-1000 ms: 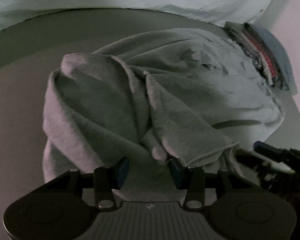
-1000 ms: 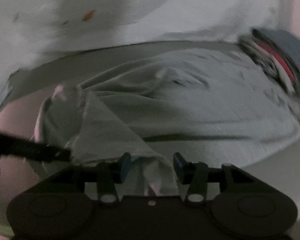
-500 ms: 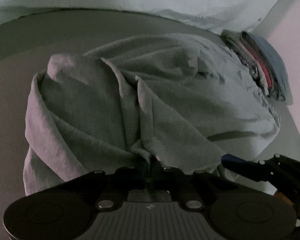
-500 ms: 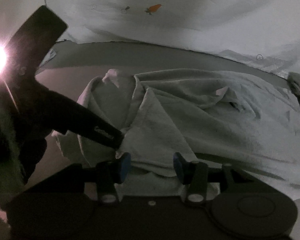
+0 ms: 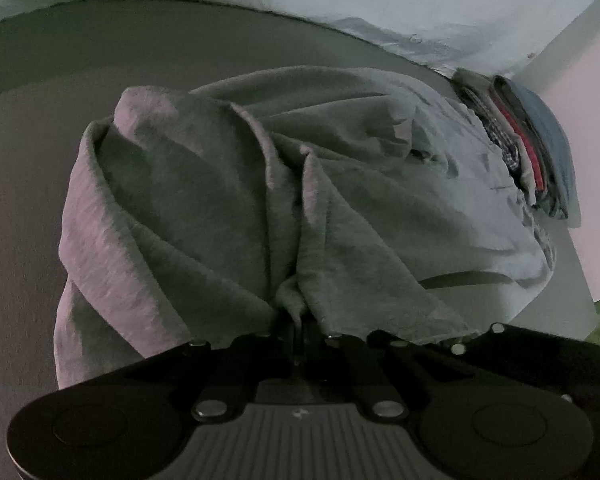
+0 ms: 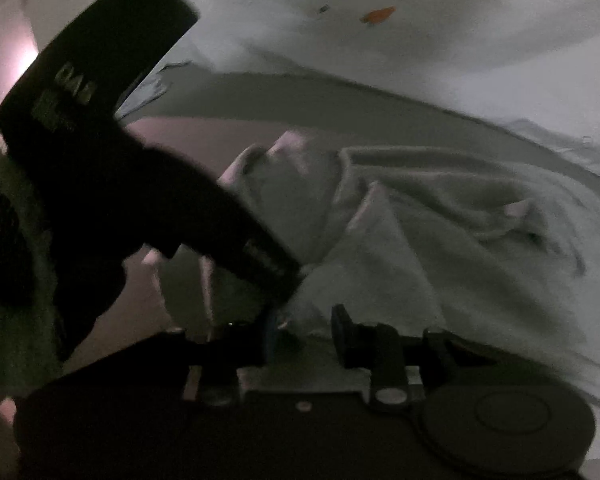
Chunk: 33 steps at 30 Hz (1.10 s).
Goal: Fold clothes
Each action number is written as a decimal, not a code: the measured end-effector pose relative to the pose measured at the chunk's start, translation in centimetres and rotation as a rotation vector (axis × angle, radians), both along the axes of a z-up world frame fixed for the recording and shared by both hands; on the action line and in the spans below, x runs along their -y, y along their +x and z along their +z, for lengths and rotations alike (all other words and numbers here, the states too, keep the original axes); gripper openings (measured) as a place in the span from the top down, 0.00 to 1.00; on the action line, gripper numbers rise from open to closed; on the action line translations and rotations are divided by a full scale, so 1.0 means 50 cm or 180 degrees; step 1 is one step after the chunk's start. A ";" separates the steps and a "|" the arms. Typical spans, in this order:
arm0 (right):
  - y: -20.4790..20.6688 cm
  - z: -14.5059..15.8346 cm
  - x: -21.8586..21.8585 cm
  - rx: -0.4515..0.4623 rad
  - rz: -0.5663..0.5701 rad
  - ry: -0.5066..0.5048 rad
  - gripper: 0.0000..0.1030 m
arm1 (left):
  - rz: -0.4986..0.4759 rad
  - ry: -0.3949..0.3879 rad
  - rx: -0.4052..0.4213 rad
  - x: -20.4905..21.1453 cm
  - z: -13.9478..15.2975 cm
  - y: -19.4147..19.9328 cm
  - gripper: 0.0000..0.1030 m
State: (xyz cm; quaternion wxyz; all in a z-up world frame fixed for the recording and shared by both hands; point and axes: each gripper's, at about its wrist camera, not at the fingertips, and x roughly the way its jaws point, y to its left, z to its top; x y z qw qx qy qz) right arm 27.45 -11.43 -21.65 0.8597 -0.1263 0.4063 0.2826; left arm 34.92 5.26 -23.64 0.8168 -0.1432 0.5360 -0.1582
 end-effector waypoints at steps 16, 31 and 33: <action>0.021 0.063 0.244 0.0259 -0.1778 0.0500 0.97 | 0.0025 -0.0099 -0.0071 0.010 -0.008 0.008 0.78; 0.003 0.040 0.293 0.0163 -0.1807 0.0380 0.97 | -0.0087 0.0149 0.0155 0.100 0.004 0.012 0.90; 0.002 0.042 0.303 0.0150 -0.1846 0.0417 0.97 | 0.0004 0.0256 0.0221 0.099 0.013 0.003 0.96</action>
